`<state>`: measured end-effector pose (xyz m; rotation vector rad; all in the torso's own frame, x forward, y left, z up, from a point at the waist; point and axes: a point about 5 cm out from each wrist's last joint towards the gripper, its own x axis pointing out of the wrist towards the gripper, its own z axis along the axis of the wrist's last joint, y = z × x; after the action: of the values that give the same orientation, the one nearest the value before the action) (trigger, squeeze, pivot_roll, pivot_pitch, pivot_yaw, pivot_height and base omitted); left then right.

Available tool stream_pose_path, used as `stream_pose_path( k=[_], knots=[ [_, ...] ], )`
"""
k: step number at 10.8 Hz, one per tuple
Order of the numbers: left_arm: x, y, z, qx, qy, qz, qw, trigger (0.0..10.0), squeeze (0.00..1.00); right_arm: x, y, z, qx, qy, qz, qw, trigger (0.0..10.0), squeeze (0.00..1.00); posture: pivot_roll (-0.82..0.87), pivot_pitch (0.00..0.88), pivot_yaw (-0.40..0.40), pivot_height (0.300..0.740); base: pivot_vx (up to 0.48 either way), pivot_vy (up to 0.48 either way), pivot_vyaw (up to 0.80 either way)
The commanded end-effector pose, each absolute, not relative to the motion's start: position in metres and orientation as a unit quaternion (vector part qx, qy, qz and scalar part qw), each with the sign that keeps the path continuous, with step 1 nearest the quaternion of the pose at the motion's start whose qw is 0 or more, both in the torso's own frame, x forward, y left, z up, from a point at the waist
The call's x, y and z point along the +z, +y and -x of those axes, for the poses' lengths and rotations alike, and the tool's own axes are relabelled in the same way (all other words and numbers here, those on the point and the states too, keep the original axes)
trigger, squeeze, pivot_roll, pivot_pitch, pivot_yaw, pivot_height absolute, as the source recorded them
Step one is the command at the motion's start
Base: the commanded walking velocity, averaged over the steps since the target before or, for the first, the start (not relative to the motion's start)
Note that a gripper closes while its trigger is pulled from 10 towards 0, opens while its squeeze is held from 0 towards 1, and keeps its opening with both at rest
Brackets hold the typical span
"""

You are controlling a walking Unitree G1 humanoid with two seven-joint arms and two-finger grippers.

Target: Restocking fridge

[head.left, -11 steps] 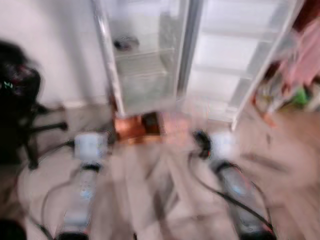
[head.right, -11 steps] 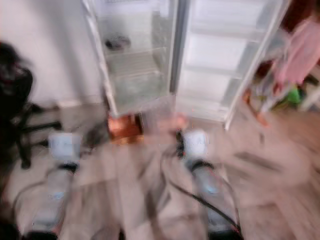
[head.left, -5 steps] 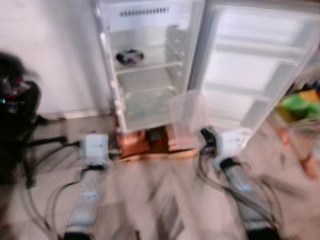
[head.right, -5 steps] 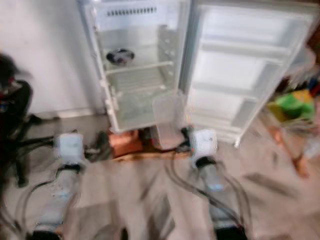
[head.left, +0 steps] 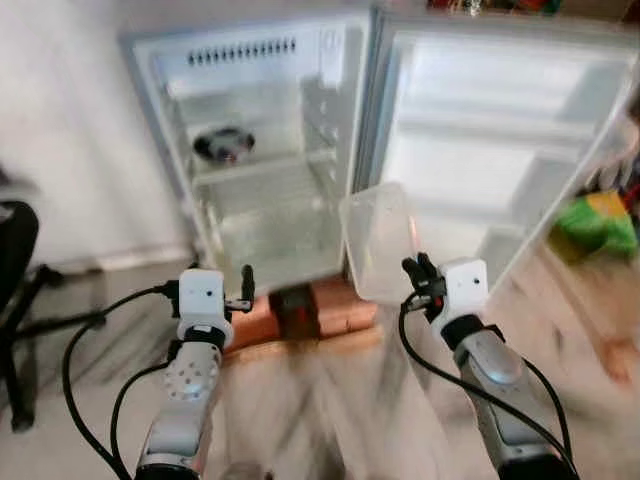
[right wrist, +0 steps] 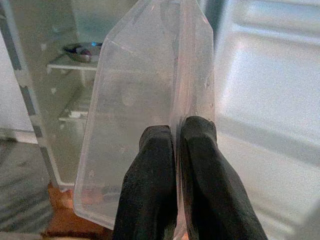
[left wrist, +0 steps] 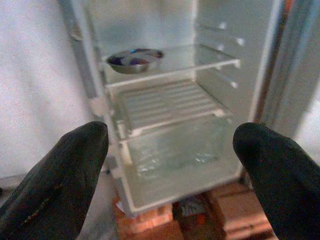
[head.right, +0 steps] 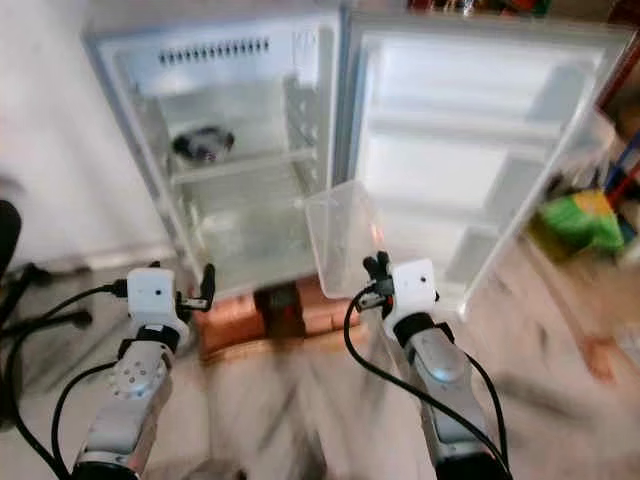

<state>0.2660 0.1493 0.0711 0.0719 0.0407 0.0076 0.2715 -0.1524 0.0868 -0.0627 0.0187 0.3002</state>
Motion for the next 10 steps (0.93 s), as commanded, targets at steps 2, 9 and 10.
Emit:
stream_pose_path(
  k=[2, 9, 10],
  knots=[
    [0.0684, 0.1576, -0.2648, 0.015, 0.028, -0.049, 0.998, 10.0, 0.00, 0.0925, -0.1429, -0.2732, 0.163, -0.005, 0.024, 0.986, 10.0, 0.00, 0.12, 0.062, -0.019, 0.740, 0.426, 0.000, 0.58],
    [0.0684, 0.1568, -0.2634, 0.017, 0.031, -0.052, 0.998, 10.0, 0.00, 0.0894, -0.1412, -0.2728, 0.170, 0.000, 0.022, 0.985, 10.0, 0.00, 0.13, 0.069, -0.015, 0.740, 0.154, 0.000, 0.62],
    [0.0688, 0.1563, -0.2633, 0.017, 0.029, -0.053, 0.998, 10.0, 0.00, 0.0894, -0.1414, -0.2726, 0.171, -0.001, 0.021, 0.985, 10.0, 0.00, 0.13, 0.068, -0.015, 0.740, 0.000, 0.000, 0.71]
  ],
)
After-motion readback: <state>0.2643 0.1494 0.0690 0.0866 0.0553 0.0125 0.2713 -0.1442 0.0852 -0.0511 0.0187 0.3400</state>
